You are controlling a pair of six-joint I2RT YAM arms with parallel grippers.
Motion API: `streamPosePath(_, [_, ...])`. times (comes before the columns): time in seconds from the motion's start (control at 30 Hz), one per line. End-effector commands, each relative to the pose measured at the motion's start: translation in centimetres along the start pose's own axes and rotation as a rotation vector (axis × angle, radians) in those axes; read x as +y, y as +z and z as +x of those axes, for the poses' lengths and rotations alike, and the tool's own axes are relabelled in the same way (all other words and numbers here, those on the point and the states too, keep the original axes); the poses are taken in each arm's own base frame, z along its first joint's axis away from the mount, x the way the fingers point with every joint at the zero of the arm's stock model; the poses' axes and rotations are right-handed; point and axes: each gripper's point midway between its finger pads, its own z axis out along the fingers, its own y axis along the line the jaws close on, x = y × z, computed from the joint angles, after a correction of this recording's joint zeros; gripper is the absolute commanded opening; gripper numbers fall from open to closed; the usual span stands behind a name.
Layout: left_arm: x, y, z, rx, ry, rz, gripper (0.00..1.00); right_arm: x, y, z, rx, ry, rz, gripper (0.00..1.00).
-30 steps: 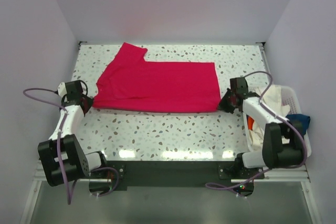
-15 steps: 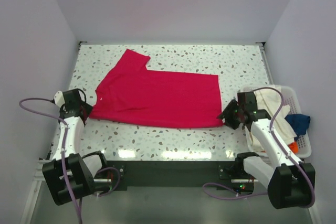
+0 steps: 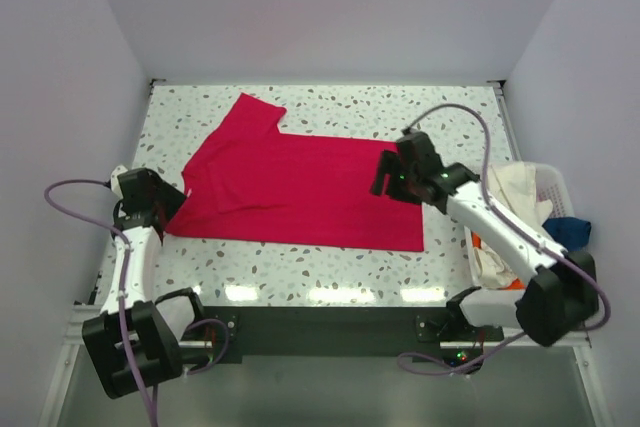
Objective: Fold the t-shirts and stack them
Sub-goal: Fold the tshirt
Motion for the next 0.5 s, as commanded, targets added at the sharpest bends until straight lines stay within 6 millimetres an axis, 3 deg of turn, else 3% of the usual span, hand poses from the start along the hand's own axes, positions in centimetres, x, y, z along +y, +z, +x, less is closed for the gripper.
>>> streamPosePath(0.0, [-2.8,0.0,0.0,0.019,0.057,0.119,0.62,7.2,1.0,-3.0,-0.128,-0.190,-0.057,0.69])
streamPosePath(0.07, [-3.3,0.3,0.5,0.043,0.071,0.130,0.54,11.3,2.6,-3.6,-0.163,-0.284,-0.099,0.66])
streamPosePath(0.1, [-3.3,0.4,0.4,0.042,0.076,0.126,0.52,14.2,2.9,-3.1,-0.181,-0.328,-0.158,0.65])
streamPosePath(0.13, [-3.4,0.5,0.3,0.044,0.079,0.127,0.51,15.8,3.3,-2.9,-0.186,-0.359,-0.185,0.63])
streamPosePath(0.17, [-3.4,0.6,0.2,0.044,0.081,0.120,0.47,16.8,5.7,-1.5,-0.149,-0.418,-0.176,0.60])
streamPosePath(0.2, [-3.3,0.7,0.0,0.041,0.085,0.113,0.45,19.9,5.2,-1.5,-0.170,-0.445,-0.236,0.58])
streamPosePath(0.27, [-3.3,0.7,-0.1,0.047,0.084,0.101,0.43,23.9,5.8,-1.8,-0.205,-0.488,-0.305,0.54])
streamPosePath(0.3, [-3.5,0.7,-0.2,0.047,0.082,0.103,0.42,25.5,7.7,0.7,-0.164,-0.531,-0.327,0.52])
streamPosePath(0.37, [-3.7,0.3,-0.6,0.036,0.075,0.112,0.42,29.0,7.9,1.3,-0.189,-0.574,-0.383,0.49])
streamPosePath(0.43, [-3.9,-0.3,-0.9,0.027,0.064,0.118,0.42,31.9,10.7,5.6,-0.150,-0.653,-0.404,0.48])
streamPosePath(0.47, [-4.1,-0.5,-1.1,0.024,0.065,0.122,0.42,32.9,10.0,4.7,-0.179,-0.650,-0.423,0.48])
